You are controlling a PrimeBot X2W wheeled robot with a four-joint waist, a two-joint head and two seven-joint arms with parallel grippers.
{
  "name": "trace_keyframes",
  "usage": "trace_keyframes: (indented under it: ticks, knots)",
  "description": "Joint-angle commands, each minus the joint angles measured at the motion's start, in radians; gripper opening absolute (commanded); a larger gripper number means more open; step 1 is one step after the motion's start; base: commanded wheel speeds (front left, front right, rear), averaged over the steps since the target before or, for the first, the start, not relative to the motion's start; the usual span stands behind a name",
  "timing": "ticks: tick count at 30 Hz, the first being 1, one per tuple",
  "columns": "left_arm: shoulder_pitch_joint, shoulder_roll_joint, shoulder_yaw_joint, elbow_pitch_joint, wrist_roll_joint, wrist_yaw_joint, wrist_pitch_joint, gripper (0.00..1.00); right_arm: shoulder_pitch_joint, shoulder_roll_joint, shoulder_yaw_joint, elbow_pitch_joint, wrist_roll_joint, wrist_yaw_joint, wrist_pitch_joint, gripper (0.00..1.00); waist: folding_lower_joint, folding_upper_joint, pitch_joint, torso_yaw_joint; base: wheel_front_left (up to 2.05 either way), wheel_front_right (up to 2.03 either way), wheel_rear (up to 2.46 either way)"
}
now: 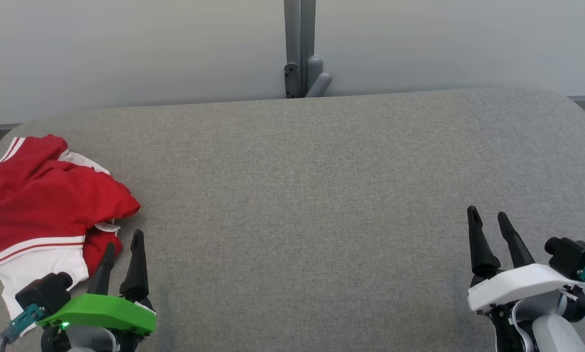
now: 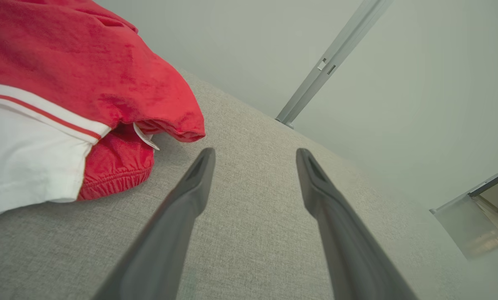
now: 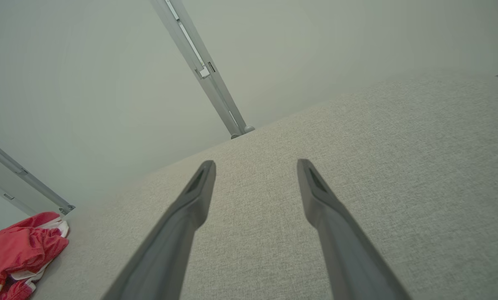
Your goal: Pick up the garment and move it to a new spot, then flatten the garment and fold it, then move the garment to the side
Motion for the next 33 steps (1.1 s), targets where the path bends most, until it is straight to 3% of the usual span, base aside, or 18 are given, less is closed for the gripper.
trace_keyframes:
  ticks: [1, 18, 33]
  knots:
    - [-0.005, 0.013, 0.005, -0.006, 0.026, -0.006, -0.01, 1.0, -0.01, -0.008, -0.002, -0.004, -0.028, 0.0, -0.009, 1.0, 0.0, 0.0, 0.0, 0.0, 0.0, 0.0, 0.0]
    - [0.028, 0.023, 0.016, 0.001, 0.243, -0.015, -0.053, 1.0, 0.002, -0.001, -0.011, 0.019, -0.232, 0.0, -0.053, 1.0, 0.0, 0.0, 0.0, 0.003, 0.0, 0.0, 0.0]
    - [0.032, 0.039, -0.004, 0.015, 0.356, -0.016, -0.087, 1.0, 0.019, 0.0, -0.004, -0.007, -0.352, 0.0, -0.086, 1.0, 0.0, 0.0, 0.001, 0.007, 0.0, 0.0, 0.0]
